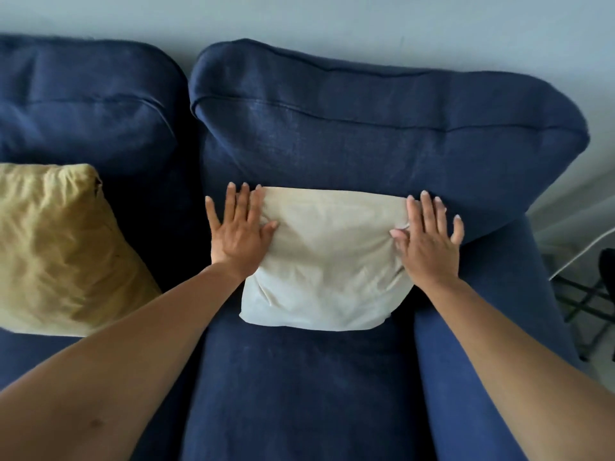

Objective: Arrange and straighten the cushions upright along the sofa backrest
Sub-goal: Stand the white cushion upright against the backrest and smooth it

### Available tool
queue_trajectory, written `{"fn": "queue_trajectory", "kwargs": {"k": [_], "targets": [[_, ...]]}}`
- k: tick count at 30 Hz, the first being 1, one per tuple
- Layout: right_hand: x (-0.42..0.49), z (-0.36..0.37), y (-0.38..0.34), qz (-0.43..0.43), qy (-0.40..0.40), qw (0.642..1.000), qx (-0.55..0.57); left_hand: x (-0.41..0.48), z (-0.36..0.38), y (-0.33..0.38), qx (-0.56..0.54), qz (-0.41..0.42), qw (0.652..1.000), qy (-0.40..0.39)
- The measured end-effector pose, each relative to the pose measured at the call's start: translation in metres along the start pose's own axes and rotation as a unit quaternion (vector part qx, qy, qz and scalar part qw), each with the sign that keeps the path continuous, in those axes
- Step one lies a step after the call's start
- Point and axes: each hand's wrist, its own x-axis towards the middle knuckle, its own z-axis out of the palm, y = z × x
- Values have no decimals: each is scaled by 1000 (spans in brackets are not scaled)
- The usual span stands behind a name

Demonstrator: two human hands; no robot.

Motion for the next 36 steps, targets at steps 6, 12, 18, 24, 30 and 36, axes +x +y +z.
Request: {"fn": "queue_trajectory", "kwargs": {"k": [6, 12, 18, 24, 30, 36], "targets": [[14, -35, 8, -55, 114, 992, 27, 10, -34, -2, -106, 27, 985, 134], [28, -51, 1, -49, 193, 979, 50, 14, -35, -7, -130, -57, 971, 190], [27, -38, -20, 18, 91, 991, 96, 5, -22, 8, -139, -121, 967, 175], [4, -38, -54, -48, 110, 983, 142, -30, -20, 48, -131, 78, 963, 220], [-15, -13, -76, -206, 19, 977, 47, -32, 13, 64, -8, 158, 985, 73], [0, -3, -36, -118, -28, 993, -11, -3, 13, 26, 52, 44, 998, 15]]}}
